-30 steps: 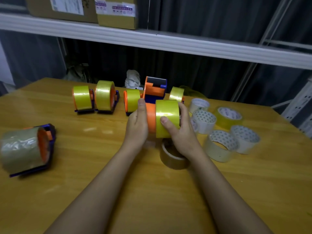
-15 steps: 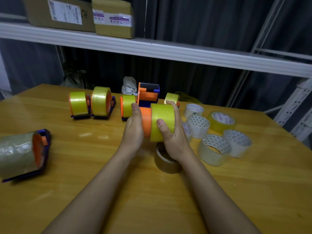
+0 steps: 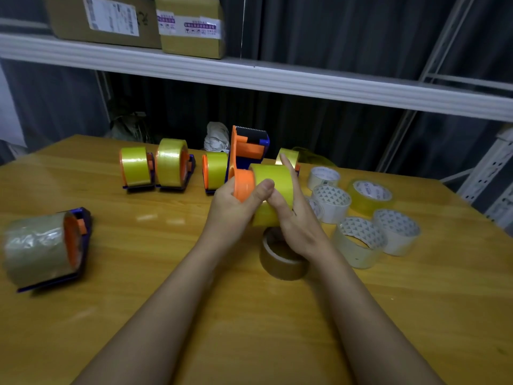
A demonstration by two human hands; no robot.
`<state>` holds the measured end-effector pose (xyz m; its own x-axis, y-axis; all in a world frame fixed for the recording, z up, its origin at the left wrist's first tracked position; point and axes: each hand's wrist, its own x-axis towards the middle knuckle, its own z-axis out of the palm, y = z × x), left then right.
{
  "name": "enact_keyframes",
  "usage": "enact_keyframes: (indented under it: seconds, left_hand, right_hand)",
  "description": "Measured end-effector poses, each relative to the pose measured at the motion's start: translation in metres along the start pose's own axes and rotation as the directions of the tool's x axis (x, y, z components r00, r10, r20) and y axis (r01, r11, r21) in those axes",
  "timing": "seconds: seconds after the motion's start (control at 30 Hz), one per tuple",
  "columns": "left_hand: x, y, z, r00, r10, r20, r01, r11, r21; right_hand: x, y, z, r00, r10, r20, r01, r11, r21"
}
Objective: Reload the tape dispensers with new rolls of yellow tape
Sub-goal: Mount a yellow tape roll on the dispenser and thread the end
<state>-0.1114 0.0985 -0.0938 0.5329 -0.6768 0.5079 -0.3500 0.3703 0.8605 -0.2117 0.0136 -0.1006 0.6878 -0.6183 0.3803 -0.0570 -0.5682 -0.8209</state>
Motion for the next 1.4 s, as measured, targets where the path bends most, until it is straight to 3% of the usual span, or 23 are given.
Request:
enact_keyframes:
  seconds: [0.23, 0.4, 0.47, 0.53, 0.6, 0.7, 0.9, 1.33, 1.4]
  left_hand:
    - [-0.006, 0.003, 0.002, 0.997, 0.004, 0.081, -0.005, 1.0, 0.019]
    - [-0.009, 0.004, 0.002, 0.997, -0.021, 0.08, 0.023, 0.999, -0.029]
    - [-0.005, 0.001, -0.002, 0.999, -0.052, -0.017, 0.051, 0.998, -0.038]
    - [-0.001, -0.001, -0.006, 0.991, -0.069, -0.113, 0.066, 0.997, -0.031]
    - [0.001, -0.003, -0.009, 0.979, -0.065, -0.194, 0.061, 0.998, -0.026]
    - [-0.001, -0.005, -0.013, 0.974, -0.07, -0.216, 0.068, 0.998, -0.017]
    - [-0.007, -0.007, -0.01, 0.984, -0.09, -0.152, 0.093, 0.996, 0.012]
    - [-0.009, -0.008, -0.006, 0.983, -0.125, -0.136, 0.122, 0.992, -0.027]
    - [-0.01, -0.008, -0.005, 0.983, -0.132, -0.126, 0.129, 0.991, -0.03]
  right_hand:
    - [-0.008, 0.008, -0.014, 0.999, -0.031, 0.021, 0.032, 0.998, -0.06]
    - [-0.02, 0.022, -0.02, 0.997, -0.029, -0.071, 0.034, 0.997, 0.069]
    - [-0.026, 0.021, -0.027, 0.988, -0.022, -0.15, 0.01, 0.997, -0.081]
    - [-0.033, 0.017, -0.032, 0.987, -0.056, -0.147, -0.002, 0.931, -0.366]
    - [-0.04, 0.012, -0.028, 0.998, -0.063, -0.02, 0.04, 0.819, -0.572]
    - [-0.049, 0.013, -0.015, 0.986, 0.04, 0.16, 0.085, 0.708, -0.701]
    - [-0.054, 0.024, -0.02, 0.993, 0.018, 0.118, 0.08, 0.635, -0.769]
    - [-0.055, 0.033, -0.052, 0.979, 0.175, -0.107, -0.178, 0.462, -0.869]
    - [-0.055, 0.032, -0.05, 0.986, 0.112, -0.12, -0.161, 0.516, -0.841]
